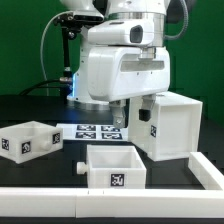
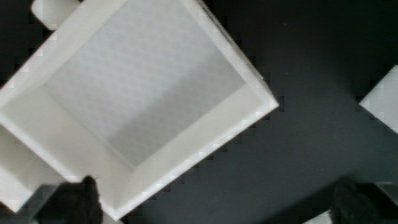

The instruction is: Assemble drawer

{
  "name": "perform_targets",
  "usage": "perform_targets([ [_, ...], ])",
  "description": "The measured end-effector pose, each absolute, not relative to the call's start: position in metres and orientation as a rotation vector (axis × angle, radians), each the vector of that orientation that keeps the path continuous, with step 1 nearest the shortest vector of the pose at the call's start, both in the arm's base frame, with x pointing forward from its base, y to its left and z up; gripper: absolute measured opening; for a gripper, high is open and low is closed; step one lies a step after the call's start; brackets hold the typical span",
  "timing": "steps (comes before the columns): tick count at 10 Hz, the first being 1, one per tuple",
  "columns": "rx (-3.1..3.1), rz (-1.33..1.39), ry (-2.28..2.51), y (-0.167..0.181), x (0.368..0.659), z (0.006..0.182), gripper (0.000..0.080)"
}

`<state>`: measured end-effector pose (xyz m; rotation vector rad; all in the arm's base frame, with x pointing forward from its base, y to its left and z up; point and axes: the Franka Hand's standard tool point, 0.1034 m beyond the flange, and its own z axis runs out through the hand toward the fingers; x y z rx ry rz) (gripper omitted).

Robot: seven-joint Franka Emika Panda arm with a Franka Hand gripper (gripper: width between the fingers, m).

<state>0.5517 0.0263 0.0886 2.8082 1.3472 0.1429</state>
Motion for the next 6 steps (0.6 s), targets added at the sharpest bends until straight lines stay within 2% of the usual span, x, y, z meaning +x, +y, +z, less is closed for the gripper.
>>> perform_targets([
  [5,2.797,0.155,1.361,0.025,0.553,0.088,0.0650],
  [6,2.693,0.166,1.523,0.013,0.554,0.087,0.0650],
])
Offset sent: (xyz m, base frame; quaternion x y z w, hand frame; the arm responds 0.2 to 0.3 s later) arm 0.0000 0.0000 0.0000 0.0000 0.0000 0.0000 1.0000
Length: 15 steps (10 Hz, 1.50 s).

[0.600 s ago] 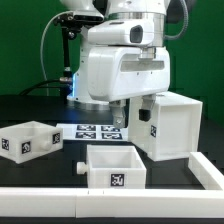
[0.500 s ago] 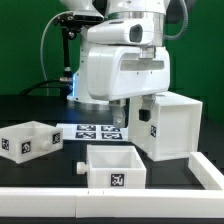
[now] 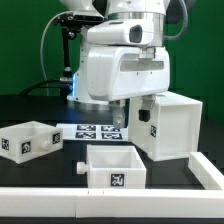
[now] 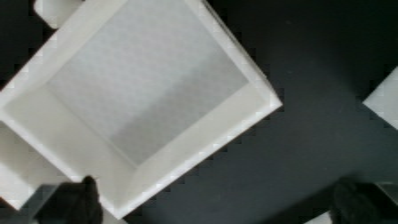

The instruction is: Assemble drawer

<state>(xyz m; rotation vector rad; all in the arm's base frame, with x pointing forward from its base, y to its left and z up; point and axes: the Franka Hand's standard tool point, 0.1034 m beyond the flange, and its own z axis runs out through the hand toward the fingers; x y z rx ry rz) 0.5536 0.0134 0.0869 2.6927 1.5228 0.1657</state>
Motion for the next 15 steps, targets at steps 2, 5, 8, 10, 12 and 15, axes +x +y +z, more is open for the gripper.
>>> perform_targets([
  [2,2.579,0.138,1.703,-0.007,0.550,0.079,0.0650],
  [5,2.459,0.144,1.861,-0.015,0.540,0.068,0.0650],
  [8,2.458,0.144,1.863,-0.015,0.540,0.067,0.0650],
  [10,2.259,0.168,2.054,-0.013,0.542,0.053,0.0650],
  [12,2.256,0.135,2.095,-0.014,0.534,0.032,0.0650],
  [15,2.279,0.110,2.092,-0.018,0.533,0.027,0.0650],
])
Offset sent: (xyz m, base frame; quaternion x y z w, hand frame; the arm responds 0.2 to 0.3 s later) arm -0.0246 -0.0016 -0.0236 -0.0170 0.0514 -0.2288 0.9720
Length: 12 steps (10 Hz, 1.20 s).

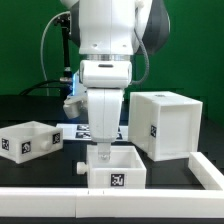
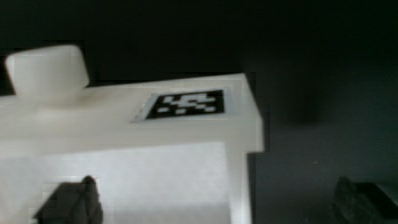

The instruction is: Assemble drawer

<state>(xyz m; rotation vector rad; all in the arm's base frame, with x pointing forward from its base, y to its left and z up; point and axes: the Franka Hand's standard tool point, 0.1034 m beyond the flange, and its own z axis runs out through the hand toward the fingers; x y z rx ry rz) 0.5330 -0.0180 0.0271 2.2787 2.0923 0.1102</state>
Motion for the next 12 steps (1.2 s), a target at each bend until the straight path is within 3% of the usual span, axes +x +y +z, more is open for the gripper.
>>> perform_targets([
  [2,2.280,0.109,2.092,-0.018,0.533,0.027,0.0388],
  [3,2.280,0.109,2.091,-0.019,0.533,0.027,0.0388],
  [4,2.280,0.109,2.091,-0.019,0.533,0.027,0.0205],
  [5,2.281,0.109,2.091,-0.019,0.533,0.027,0.0079],
  [8,2.326,0.110,2.019,-0.040,0.530,0.026,0.0036],
  [12,2.305,0.105,2.010,-0.104,0.524,0.026,0.0036],
])
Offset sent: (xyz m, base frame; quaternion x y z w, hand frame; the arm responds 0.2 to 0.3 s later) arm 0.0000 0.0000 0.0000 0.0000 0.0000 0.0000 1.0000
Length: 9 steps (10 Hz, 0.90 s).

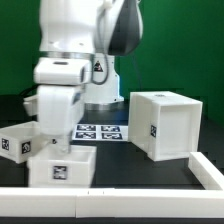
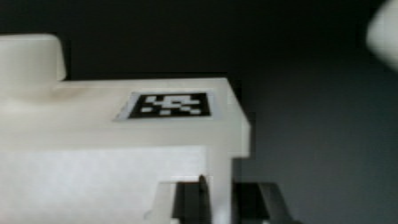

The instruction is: Assemble drawer

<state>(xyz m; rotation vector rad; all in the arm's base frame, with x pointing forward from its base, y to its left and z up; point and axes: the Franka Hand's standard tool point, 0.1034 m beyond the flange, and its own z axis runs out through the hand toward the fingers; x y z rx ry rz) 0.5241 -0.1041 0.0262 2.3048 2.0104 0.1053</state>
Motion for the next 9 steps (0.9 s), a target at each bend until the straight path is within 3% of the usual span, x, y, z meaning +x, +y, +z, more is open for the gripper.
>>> perform_targets([
  [4,2.366,0.112,1.936,-0.1076,0.5270,0.0264,0.0036],
  [5,2.369,0.111,1.933,-0.1084,0.5265,0.0261,0.0111],
  [6,2.369,0.111,1.933,-0.1084,0.5265,0.0261,0.0247],
  [7,2.369,0.111,1.933,-0.1085,0.5265,0.0261,0.0247],
  [8,2.370,0.111,1.932,-0.1086,0.5264,0.0261,0.0423],
  [9,2.392,0.119,1.898,-0.1078,0.5277,0.0283,0.0423],
])
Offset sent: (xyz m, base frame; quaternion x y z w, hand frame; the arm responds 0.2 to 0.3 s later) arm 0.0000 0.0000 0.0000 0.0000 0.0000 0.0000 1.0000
